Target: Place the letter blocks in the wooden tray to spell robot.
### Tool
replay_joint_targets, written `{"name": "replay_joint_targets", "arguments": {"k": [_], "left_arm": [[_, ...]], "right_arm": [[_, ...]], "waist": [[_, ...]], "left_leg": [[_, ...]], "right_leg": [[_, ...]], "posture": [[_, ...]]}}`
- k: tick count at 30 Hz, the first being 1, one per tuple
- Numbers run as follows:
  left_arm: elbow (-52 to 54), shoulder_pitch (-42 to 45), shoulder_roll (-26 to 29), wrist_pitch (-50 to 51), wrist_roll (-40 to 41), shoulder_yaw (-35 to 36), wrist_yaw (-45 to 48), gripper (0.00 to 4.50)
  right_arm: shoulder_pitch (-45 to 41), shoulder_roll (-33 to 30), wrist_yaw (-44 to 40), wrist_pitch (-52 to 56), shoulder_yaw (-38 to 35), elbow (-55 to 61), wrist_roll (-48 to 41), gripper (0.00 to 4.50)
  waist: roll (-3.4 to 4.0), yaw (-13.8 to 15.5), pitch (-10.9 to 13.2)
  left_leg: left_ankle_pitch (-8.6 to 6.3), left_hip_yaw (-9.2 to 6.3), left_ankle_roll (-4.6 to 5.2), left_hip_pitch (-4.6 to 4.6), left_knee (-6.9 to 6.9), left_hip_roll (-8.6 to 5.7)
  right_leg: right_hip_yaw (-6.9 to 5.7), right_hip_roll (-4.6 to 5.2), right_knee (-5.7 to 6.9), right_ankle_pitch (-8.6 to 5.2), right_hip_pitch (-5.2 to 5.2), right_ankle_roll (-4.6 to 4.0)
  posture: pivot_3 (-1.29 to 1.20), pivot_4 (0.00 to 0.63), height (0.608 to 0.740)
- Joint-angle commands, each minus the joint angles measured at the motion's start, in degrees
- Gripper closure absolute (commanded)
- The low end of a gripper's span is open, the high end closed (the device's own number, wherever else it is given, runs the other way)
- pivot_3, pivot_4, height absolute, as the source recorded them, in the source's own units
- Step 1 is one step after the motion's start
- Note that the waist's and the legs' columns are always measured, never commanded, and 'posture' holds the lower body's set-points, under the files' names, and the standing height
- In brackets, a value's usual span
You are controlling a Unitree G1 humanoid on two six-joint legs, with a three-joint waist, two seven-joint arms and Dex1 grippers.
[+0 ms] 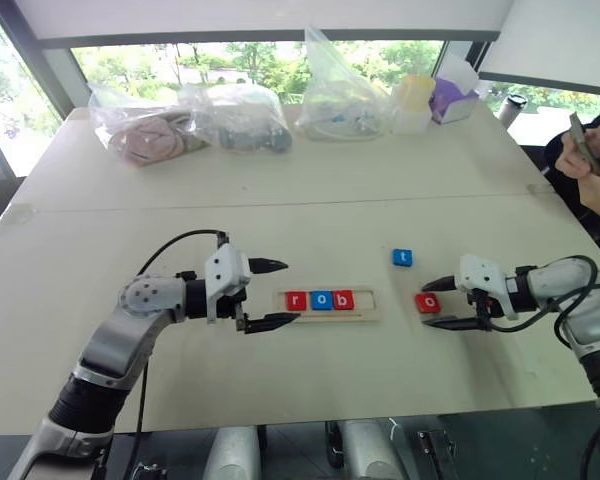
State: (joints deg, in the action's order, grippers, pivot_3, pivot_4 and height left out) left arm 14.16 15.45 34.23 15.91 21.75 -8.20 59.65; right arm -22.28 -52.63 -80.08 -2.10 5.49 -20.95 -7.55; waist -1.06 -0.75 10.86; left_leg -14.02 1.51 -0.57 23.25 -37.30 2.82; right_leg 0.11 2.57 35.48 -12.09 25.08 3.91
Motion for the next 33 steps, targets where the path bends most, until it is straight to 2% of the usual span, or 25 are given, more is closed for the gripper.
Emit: {"name": "replay_joint_targets", "arguments": {"k": [1, 7, 13, 23, 33], "left_arm": [[1.73, 0.24, 0.25, -0.75, 0.00, 0.71, -0.17, 0.00], [1.70, 0.16, 0.19, -0.78, -0.04, 0.59, -0.23, 0.00], [1.38, 0.67, -0.28, -0.88, -0.17, 0.26, -0.41, 0.00], [2.08, -0.16, -0.60, -0.87, -0.37, 0.52, -1.50, 0.00], [2.93, -0.79, -0.68, -0.51, -0.26, 0.54, -2.57, 0.00]], "right_arm": [[-1.13, 0.51, 0.46, -0.47, -0.21, 0.09, 0.19, 3.32], [-2.35, 1.94, 2.23, 4.60, 1.51, 10.94, -0.02, 3.35], [-4.51, 4.38, 3.65, 15.08, 4.13, 19.79, -1.24, 3.35], [-5.02, 5.41, 4.36, 19.14, 7.79, 22.31, -0.06, 3.35], [-6.30, 7.26, 5.55, 17.91, 9.48, 20.97, 1.12, 3.35]], "waist": [[0.00, 0.06, 0.00], [0.01, -0.10, 0.00], [0.01, 0.22, 0.00], [0.01, 0.15, 0.00], [0.01, 0.12, 0.00]], "left_leg": [[0.00, 0.00, 0.00, 0.00, -0.01, 0.00], [0.00, 0.00, -0.01, -0.01, -0.02, 0.00], [0.01, -0.01, -0.02, 0.01, -0.03, 0.00], [0.02, -0.01, -0.03, 0.03, -0.06, -0.02], [0.02, -0.01, -0.03, 0.03, -0.06, -0.01]], "right_leg": [[0.00, 0.00, 0.01, 0.00, -0.01, 0.00], [0.02, 0.00, 0.08, 0.00, 0.01, 0.00], [0.01, 0.00, 0.23, 0.00, 0.09, 0.00], [0.01, 0.02, 0.23, 0.11, 0.09, -0.19], [0.01, 0.02, 0.26, 0.11, 0.11, -0.19]], "posture": [[0.00, 0.150, 0.740], [0.00, 0.150, 0.740], [0.00, 0.150, 0.740], [0.00, 0.150, 0.740], [0.00, 0.150, 0.740]]}}
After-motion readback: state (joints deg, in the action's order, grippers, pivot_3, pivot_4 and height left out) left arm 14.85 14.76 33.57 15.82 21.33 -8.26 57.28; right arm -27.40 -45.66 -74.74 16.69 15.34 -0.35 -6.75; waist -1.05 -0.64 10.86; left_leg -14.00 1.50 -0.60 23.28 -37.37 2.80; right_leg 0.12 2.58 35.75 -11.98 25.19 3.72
